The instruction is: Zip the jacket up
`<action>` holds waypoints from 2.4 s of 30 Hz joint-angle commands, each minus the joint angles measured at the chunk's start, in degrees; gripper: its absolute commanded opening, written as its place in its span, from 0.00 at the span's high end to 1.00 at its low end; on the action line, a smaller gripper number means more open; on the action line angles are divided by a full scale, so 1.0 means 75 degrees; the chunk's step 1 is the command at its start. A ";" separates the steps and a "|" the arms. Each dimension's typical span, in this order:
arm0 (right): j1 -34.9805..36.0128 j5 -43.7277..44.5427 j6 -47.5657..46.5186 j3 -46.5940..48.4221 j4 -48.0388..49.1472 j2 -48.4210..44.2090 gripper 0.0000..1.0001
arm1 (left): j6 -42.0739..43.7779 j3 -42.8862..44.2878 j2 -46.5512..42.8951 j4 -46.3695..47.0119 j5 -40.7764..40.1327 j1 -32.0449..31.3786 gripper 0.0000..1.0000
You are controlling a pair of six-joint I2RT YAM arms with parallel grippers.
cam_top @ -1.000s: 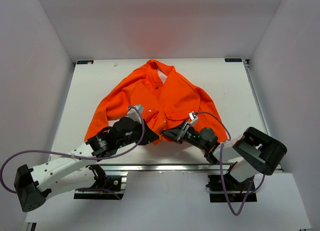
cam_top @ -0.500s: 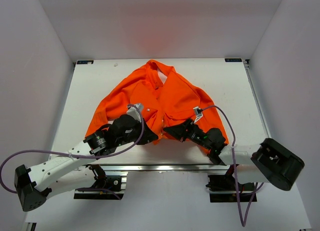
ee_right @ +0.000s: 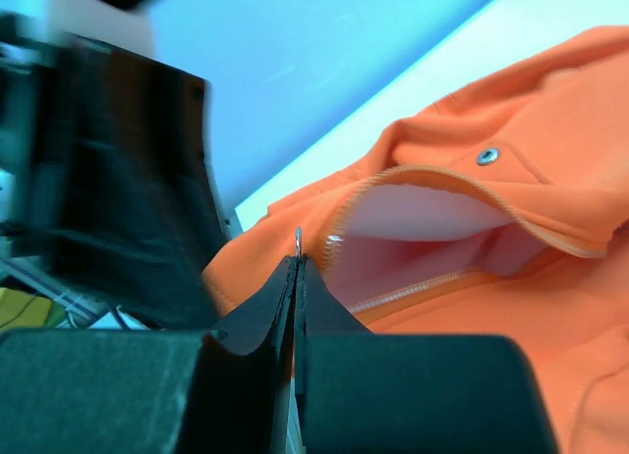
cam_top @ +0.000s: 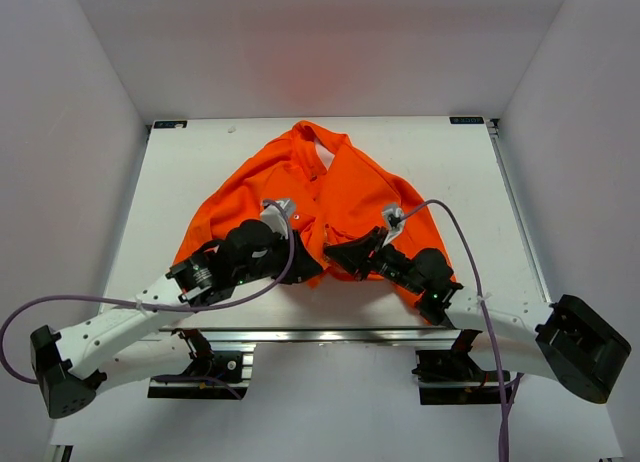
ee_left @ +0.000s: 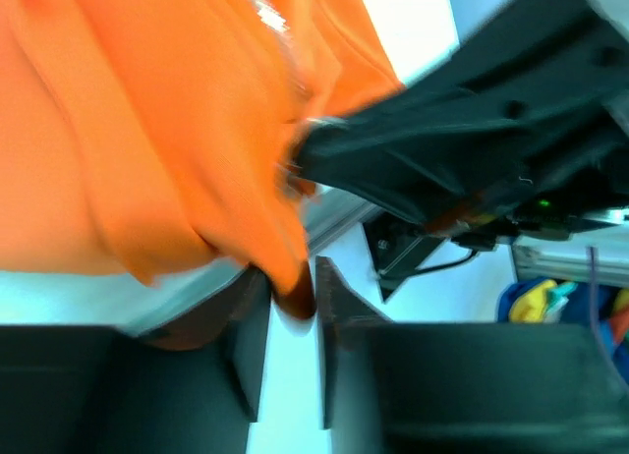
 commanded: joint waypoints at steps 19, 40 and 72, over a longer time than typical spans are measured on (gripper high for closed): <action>-0.0208 0.0146 0.0556 0.3761 -0.6846 0.0350 1.00 | 0.3774 0.2698 0.1207 -0.2324 -0.1273 -0.0739 0.02; -0.0865 -0.1004 0.1774 0.4150 -0.6980 0.0655 1.00 | 0.4055 0.2828 0.2193 -0.2117 -0.4666 -0.2076 0.17; -0.1158 -0.1813 0.2794 0.3987 -0.6476 0.0550 1.00 | 0.5122 0.2206 0.2322 -0.0990 -0.4770 -0.2076 1.00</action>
